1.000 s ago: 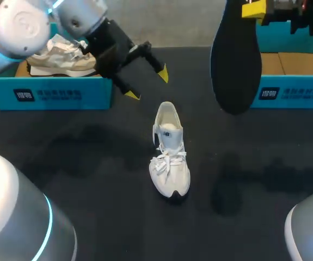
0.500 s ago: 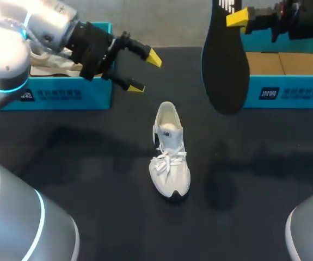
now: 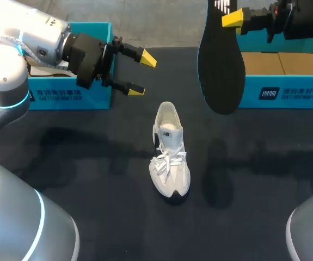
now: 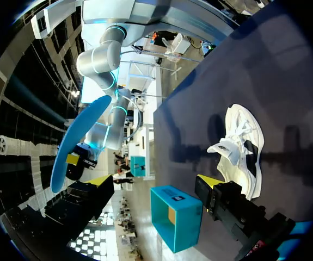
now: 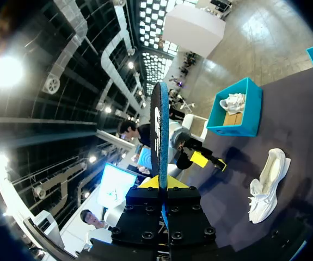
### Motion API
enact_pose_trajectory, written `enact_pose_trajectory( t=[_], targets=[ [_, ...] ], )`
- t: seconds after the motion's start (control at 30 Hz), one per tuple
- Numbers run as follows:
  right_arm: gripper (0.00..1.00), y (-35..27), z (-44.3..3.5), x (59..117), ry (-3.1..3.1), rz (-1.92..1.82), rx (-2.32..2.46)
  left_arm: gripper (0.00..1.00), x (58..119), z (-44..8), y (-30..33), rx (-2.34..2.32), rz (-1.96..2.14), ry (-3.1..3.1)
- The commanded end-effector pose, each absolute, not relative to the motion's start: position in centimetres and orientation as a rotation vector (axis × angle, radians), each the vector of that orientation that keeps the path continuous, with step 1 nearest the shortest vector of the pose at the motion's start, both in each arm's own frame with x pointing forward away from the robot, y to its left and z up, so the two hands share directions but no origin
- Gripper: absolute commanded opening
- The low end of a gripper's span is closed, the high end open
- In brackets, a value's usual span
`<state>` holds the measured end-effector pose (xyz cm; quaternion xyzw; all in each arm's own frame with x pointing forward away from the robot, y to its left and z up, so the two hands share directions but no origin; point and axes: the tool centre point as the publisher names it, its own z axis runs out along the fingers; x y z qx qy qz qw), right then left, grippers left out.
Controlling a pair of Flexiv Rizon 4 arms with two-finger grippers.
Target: Take the shoe out of the shoebox, open the shoe tongue, remove and reinsert the insole, then place the shoe into the shoebox
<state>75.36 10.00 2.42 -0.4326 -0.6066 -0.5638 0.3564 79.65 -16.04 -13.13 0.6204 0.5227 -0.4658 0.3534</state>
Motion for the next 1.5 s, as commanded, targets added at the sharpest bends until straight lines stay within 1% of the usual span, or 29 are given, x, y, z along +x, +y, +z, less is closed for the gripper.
enact_pose_trajectory(
  t=[0.03, 0.23, 0.43, 0.63, 1.07, 1.5],
  targets=[
    [0.00, 10.1, 2.1, 75.7, -1.527, -1.481, -1.127, 1.00, 79.6, -12.7, -16.2, 1.564, -1.191, 1.322],
    [0.00, 9.9, 0.3, 77.8, -1.424, -1.519, -1.205, 1.00, 79.3, -10.2, -16.3, 1.463, -1.217, 1.201],
    [0.00, 10.1, -1.7, 79.0, -1.400, -1.454, -1.236, 1.00, 78.8, -7.7, -17.3, 1.441, -1.228, 1.083],
    [0.00, 10.4, -2.9, 80.1, -1.383, -1.388, -1.261, 1.00, 78.5, -6.4, -18.3, 1.423, -1.237, 1.004],
    [0.00, 12.1, -3.6, 82.6, -1.353, -1.274, -1.341, 1.00, 79.1, -6.5, -18.8, 1.381, -1.229, 0.950],
    [0.00, 17.2, -4.2, 83.8, -1.372, -1.157, -1.391, 1.00, 80.2, -6.3, -19.9, 1.344, -1.192, 0.885]
  ],
)
